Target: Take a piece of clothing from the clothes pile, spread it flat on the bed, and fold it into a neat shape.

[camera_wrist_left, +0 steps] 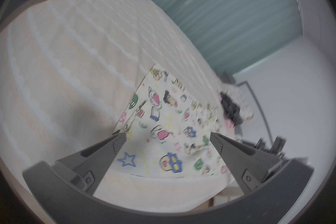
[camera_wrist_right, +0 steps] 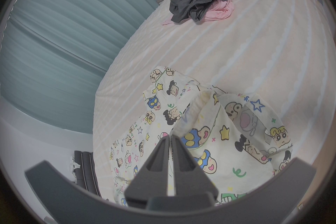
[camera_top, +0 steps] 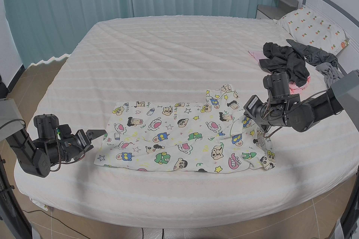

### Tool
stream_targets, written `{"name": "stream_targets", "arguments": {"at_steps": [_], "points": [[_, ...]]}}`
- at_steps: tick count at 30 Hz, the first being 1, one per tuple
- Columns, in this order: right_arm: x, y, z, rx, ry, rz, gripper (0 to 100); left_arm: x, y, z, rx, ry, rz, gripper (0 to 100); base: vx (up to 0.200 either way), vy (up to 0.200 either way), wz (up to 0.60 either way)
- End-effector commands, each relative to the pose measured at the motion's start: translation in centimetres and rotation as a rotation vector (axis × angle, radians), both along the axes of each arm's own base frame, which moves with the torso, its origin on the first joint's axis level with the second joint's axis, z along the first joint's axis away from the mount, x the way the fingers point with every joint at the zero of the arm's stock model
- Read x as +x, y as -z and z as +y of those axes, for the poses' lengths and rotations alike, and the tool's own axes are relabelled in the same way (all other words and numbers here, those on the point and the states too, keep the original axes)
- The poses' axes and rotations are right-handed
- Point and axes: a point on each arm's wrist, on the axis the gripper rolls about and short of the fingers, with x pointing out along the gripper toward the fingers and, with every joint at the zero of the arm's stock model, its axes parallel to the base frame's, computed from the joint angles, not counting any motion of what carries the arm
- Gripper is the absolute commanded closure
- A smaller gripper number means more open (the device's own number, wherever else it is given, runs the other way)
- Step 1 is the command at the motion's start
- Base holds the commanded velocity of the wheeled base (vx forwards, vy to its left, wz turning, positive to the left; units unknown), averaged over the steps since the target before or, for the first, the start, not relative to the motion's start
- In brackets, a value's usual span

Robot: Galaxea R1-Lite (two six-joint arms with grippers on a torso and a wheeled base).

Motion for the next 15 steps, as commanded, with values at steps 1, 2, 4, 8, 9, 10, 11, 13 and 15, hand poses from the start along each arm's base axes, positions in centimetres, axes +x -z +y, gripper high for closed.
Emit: {"name": "stream_targets", "arguments": {"at_steps": [1, 2, 4, 8, 9, 10, 11, 13, 15], "points": [[-1.4, -0.7, 0.6, -0.002, -0.027, -0.003, 100, 3.9, 1.2, -1.1, 0.191, 0.168, 0.046, 0, 0.000, 0.000, 0.00], [-1.8, -0.9, 0.9, -0.007, -0.040, -0.004, 100, 4.9, 1.1, -1.2, 0.232, 0.206, 0.060, 0, 0.000, 0.000, 0.00], [-2.1, -0.8, 1.0, -0.015, -0.050, -0.001, 100, 5.8, 1.5, -1.4, 0.258, 0.234, 0.061, 0, 0.000, 0.000, 0.00], [-2.3, -0.7, 1.0, -0.023, -0.056, 0.003, 100, 7.1, 1.9, -1.9, 0.278, 0.259, 0.041, 0, 0.000, 0.000, 0.00], [-2.4, -0.6, 1.0, -0.024, -0.056, 0.006, 100, 7.4, 1.9, -2.1, 0.280, 0.263, 0.033, 0, 0.000, 0.000, 0.00], [-2.4, -0.6, 1.0, -0.024, -0.056, 0.006, 100, 7.5, 1.8, -2.2, 0.280, 0.264, 0.031, 0, 0.000, 0.000, 0.00], [-2.4, -0.6, 1.0, -0.024, -0.056, 0.006, 100, 7.8, 2.0, -2.4, 0.287, 0.269, 0.029, 0, 0.000, 0.000, 0.00], [-2.4, -0.6, 1.0, -0.024, -0.056, 0.004, 100, 8.2, 2.4, -2.5, 0.298, 0.274, 0.026, 0, 0.000, 0.000, 0.00], [-2.4, -0.7, 1.0, -0.023, -0.056, 0.003, 100, 8.6, 2.5, -2.5, 0.317, 0.264, 0.019, 0, 0.000, 0.000, 0.00]]}}
